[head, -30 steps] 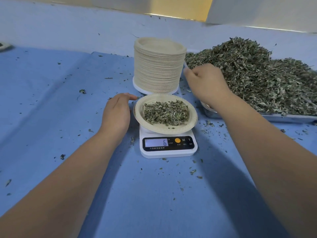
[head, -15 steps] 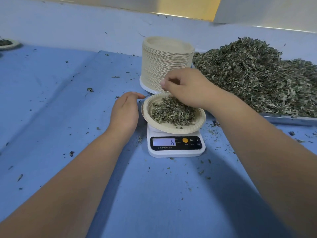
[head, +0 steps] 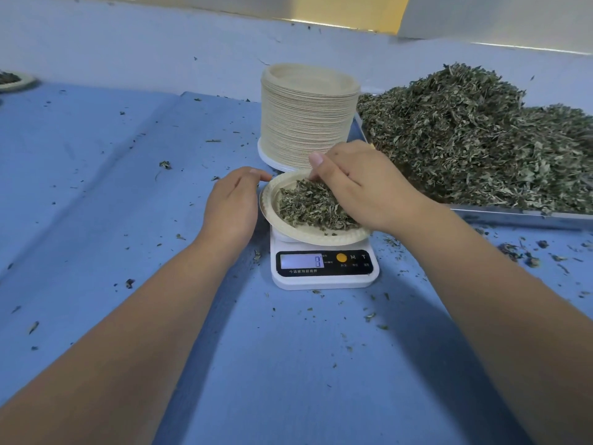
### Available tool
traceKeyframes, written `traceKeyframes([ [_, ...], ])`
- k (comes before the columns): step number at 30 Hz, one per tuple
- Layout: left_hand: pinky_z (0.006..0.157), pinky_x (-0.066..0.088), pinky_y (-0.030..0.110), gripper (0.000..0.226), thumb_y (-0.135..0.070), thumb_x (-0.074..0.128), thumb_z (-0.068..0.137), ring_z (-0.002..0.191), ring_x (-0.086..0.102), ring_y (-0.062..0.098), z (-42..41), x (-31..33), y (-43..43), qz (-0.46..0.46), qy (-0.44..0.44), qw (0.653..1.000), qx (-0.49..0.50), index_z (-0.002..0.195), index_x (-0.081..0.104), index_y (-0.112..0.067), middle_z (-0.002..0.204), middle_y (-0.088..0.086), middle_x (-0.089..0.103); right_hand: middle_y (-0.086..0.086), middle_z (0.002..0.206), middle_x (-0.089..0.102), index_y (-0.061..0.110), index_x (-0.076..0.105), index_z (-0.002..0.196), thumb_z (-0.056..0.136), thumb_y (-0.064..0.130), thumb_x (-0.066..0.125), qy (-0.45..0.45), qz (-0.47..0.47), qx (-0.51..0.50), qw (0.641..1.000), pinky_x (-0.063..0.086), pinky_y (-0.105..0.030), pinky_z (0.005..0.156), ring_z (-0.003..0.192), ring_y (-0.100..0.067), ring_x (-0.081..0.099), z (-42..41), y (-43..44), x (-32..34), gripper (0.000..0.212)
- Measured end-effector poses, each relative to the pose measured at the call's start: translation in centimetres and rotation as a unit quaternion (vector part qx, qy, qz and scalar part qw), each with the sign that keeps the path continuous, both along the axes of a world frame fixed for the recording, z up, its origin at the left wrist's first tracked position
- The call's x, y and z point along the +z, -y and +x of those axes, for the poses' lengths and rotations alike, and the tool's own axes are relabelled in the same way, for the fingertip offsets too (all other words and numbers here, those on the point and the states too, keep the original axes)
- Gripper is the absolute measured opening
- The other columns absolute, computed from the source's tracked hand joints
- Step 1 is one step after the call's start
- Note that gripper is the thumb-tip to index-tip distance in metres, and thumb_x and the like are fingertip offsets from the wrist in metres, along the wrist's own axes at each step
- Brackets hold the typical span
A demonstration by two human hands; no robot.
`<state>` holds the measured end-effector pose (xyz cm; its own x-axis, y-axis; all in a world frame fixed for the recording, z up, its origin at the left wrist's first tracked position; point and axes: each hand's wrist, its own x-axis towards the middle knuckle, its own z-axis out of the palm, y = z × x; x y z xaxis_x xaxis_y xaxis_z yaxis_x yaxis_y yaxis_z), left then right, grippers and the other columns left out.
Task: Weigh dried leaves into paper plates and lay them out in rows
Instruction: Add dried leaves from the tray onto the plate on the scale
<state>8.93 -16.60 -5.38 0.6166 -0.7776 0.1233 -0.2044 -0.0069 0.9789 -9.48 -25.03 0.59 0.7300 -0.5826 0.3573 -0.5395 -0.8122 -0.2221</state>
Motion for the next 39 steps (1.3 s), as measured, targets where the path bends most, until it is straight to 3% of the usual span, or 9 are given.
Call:
traceKeyframes([
  [6,0.112,0.043,0.042,0.036,-0.037,0.041,0.095,0.124,0.053,0.005,0.1,-0.3,-0.1,-0.013,-0.01,1.0,0.009,0.104,0.075,-0.038,0.106,-0.031,0.059,0.008,0.111,0.065,0.023,0.074,0.108,0.107,0.054,0.027,0.118,0.082,-0.03,0.989,0.035,-0.011,0.082,0.103,-0.005,0.057,-2.9,1.8,0.0,0.056],
  [13,0.117,0.038,0.041,0.036,-0.035,0.039,0.1,0.13,0.054,0.009,0.2,-0.4,0.0,-0.007,-0.016,1.0,-0.009,0.11,0.07,-0.049,0.112,-0.034,0.054,-0.013,0.09,0.065,0.004,0.067,0.093,0.108,0.048,0.031,0.08,0.046,-0.163,0.982,0.046,-0.04,0.078,0.089,-0.031,0.059,-7.3,3.8,-3.0,0.059],
  [16,0.118,0.037,0.041,0.034,-0.036,0.038,0.1,0.135,0.048,0.007,0.2,-0.4,-0.1,-0.007,-0.007,1.0,-0.019,0.116,0.066,-0.047,0.133,-0.02,0.059,0.001,0.065,0.052,0.02,0.05,0.071,0.106,0.05,0.027,0.051,-0.023,-0.169,0.984,0.041,-0.041,0.075,0.076,-0.028,0.051,-6.7,3.2,-2.8,0.051],
  [20,0.117,0.036,0.037,0.033,-0.039,0.039,0.101,0.131,0.049,0.004,-0.1,-0.1,0.0,0.005,-0.017,1.0,-0.017,0.124,0.062,-0.04,0.138,-0.017,0.058,0.015,0.064,0.044,0.027,0.058,0.088,0.105,0.052,0.022,-0.008,-0.089,-0.164,0.982,0.029,-0.047,0.103,0.081,-0.019,0.048,-5.2,1.7,-2.8,0.047],
  [24,0.111,0.044,0.046,0.036,-0.054,0.045,0.087,0.122,0.061,0.017,-1.7,0.8,-0.1,0.043,-0.127,0.99,-0.051,0.115,0.061,-0.04,0.13,-0.008,0.065,0.008,0.066,0.054,0.028,0.053,0.084,0.105,0.052,0.023,0.004,-0.042,-0.158,0.987,0.02,-0.051,0.116,0.087,-0.022,0.059,-4.2,0.4,-2.9,0.044],
  [28,0.096,0.053,0.059,0.029,-0.033,0.052,0.096,0.087,0.073,0.024,-1.6,1.9,-0.5,0.009,-0.261,0.964,-0.041,0.078,0.072,-0.021,0.091,0.004,0.075,0.007,0.078,0.062,0.026,0.06,0.108,0.103,0.059,0.02,-0.001,-0.038,-0.141,0.989,0.006,-0.054,0.121,0.094,-0.02,0.062,-2.8,-1.4,-2.6,0.051],
  [30,0.088,0.06,0.056,0.025,-0.024,0.053,0.101,0.09,0.077,0.024,-0.6,2.6,-0.8,-0.023,-0.321,0.947,-0.018,0.097,0.078,-0.02,0.097,0.005,0.079,0.007,0.076,0.061,0.027,0.055,0.108,0.101,0.063,0.025,0.042,-0.009,-0.107,0.993,0.009,-0.054,0.121,0.092,-0.007,0.062,-2.0,-2.4,-2.5,0.047],
  [33,0.087,0.061,0.055,0.033,-0.014,0.044,0.103,0.1,0.075,0.031,2.1,3.7,-2.1,-0.041,-0.34,0.939,0.02,0.122,0.071,-0.017,0.118,0.014,0.073,0.006,0.058,0.055,0.03,0.051,0.096,0.092,0.072,0.039,0.096,0.096,-0.042,0.99,0.037,-0.046,0.099,0.071,0.014,0.051,-0.1,-3.7,-2.0,0.044],
  [39,0.083,0.06,0.045,0.036,-0.009,0.037,0.105,0.111,0.069,0.031,9.2,5.4,-7.8,-0.057,-0.328,0.938,0.093,0.128,0.064,-0.012,0.129,0.012,0.065,0.018,0.077,0.056,0.035,0.058,0.094,0.07,0.084,0.059,0.032,0.154,0.084,0.984,0.04,-0.028,0.072,0.068,0.006,0.052,7.3,-6.3,-0.9,0.054],
])
